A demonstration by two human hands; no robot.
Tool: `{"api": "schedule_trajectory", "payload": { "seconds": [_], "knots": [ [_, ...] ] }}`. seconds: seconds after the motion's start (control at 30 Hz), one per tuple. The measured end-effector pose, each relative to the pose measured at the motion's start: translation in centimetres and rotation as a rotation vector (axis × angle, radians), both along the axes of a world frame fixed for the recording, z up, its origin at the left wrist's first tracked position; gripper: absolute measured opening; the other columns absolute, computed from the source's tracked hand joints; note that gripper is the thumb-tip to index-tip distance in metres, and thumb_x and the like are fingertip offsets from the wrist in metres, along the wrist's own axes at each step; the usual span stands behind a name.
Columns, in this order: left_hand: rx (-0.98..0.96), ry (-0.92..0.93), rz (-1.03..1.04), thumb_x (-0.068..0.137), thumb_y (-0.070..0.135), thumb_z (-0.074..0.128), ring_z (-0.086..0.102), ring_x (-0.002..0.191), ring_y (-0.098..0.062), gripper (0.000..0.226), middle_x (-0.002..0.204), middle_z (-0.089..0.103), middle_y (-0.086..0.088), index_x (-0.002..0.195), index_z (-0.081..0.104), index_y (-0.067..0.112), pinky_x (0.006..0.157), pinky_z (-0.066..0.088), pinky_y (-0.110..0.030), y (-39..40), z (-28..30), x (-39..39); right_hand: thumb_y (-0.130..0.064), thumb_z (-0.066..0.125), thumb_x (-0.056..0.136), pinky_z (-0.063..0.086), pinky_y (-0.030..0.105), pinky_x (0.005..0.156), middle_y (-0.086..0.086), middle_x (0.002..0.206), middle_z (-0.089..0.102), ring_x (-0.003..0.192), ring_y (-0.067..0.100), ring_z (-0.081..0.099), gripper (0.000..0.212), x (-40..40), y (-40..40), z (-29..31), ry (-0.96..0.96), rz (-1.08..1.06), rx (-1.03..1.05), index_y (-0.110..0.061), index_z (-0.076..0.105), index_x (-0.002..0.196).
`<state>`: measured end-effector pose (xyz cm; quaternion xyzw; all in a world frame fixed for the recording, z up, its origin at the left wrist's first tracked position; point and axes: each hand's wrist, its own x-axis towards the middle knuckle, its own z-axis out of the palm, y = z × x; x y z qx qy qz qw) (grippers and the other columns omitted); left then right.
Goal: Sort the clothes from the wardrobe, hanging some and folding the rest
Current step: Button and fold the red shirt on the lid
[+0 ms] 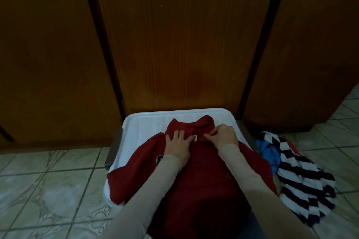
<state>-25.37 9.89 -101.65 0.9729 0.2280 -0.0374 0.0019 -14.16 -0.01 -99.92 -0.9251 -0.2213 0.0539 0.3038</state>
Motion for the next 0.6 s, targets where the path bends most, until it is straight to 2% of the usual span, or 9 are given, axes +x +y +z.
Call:
{"api": "schedule_trajectory", "payload": {
  "seconds": [0.1,0.17,0.27,0.3,0.33,0.4,0.5,0.53,0.6],
  "knots": [
    [-0.080,-0.271,0.145,0.096,0.038,0.035,0.046,0.119,-0.025,0.039,0.126,0.053,-0.008,0.122,0.051,0.013,0.104,0.030,-0.043,-0.8,0.4,0.3,-0.019,0.075,0.078,0.050,0.027,0.078,0.012,0.090,0.070,0.087,0.023,0.065,0.014,-0.2,-0.6,0.4,0.056,-0.055,0.117,-0.006,0.071,0.082],
    [-0.203,-0.472,0.291,0.094,0.044,0.042,0.058,0.098,-0.023,0.038,0.102,0.064,-0.007,0.101,0.060,0.011,0.090,0.042,-0.036,-1.4,0.5,0.3,-0.009,0.078,0.074,0.050,0.028,0.077,0.013,0.092,0.065,0.086,0.022,0.062,0.020,-0.4,-0.8,0.4,0.155,-0.097,0.174,-0.009,0.060,0.082],
    [-0.463,-0.716,0.541,0.088,0.027,0.062,0.063,0.089,-0.025,0.018,0.092,0.065,-0.008,0.091,0.055,0.011,0.074,0.047,-0.032,-1.8,0.5,-0.1,0.001,0.075,0.073,0.048,0.026,0.057,0.017,0.100,0.058,0.066,0.020,0.057,0.049,-0.8,-1.3,0.2,0.396,-0.104,0.249,-0.009,0.037,0.100],
    [-0.551,-0.768,0.634,0.084,0.018,0.065,0.063,0.090,-0.028,0.020,0.095,0.064,-0.009,0.094,0.049,0.011,0.074,0.047,-0.033,-1.8,0.6,-0.2,0.001,0.074,0.073,0.049,0.025,0.055,0.019,0.104,0.059,0.064,0.020,0.059,0.052,-0.9,-1.5,0.1,0.429,-0.078,0.205,-0.009,0.037,0.107],
    [-0.624,-0.792,0.711,0.081,0.012,0.067,0.063,0.092,-0.030,0.030,0.100,0.062,-0.011,0.100,0.043,0.011,0.074,0.046,-0.034,-1.6,0.6,-0.3,-0.002,0.074,0.075,0.051,0.027,0.062,0.019,0.110,0.059,0.073,0.023,0.063,0.055,-0.9,-1.7,0.0,0.424,-0.046,0.125,-0.010,0.038,0.116],
    [-0.662,-0.725,0.764,0.077,0.009,0.070,0.058,0.102,-0.032,0.055,0.117,0.052,-0.012,0.117,0.033,0.013,0.077,0.043,-0.037,-1.1,0.6,-0.5,-0.005,0.071,0.077,0.050,0.032,0.082,0.016,0.118,0.057,0.101,0.029,0.060,0.062,-0.9,-2.0,0.0,0.382,0.013,-0.012,-0.013,0.037,0.128],
    [-0.623,-0.515,0.631,0.077,0.009,0.071,0.045,0.120,-0.034,0.089,0.135,0.034,-0.016,0.142,0.012,0.027,0.090,0.043,-0.045,-0.2,0.3,-0.6,-0.009,0.066,0.081,0.048,0.038,0.091,0.016,0.122,0.053,0.111,0.031,0.054,0.063,-1.2,-1.9,-0.1,0.360,0.050,-0.059,-0.014,0.033,0.134],
    [-0.610,-0.448,0.578,0.079,0.011,0.071,0.041,0.124,-0.034,0.091,0.138,0.030,-0.017,0.144,0.012,0.033,0.093,0.042,-0.046,0.0,0.3,-0.6,-0.017,0.066,0.084,0.047,0.038,0.091,0.015,0.125,0.052,0.114,0.030,0.053,0.060,-1.4,-1.7,0.0,0.341,0.053,-0.073,-0.014,0.033,0.133],
    [-0.576,-0.384,0.533,0.082,0.012,0.067,0.039,0.126,-0.031,0.071,0.139,0.030,-0.013,0.139,0.030,0.034,0.095,0.041,-0.045,0.3,0.4,-0.7,-0.037,0.059,0.089,0.043,0.037,0.090,0.012,0.129,0.050,0.118,0.030,0.051,0.058,-1.6,-1.4,0.1,0.292,0.041,-0.105,-0.013,0.033,0.134]
  ]
}}
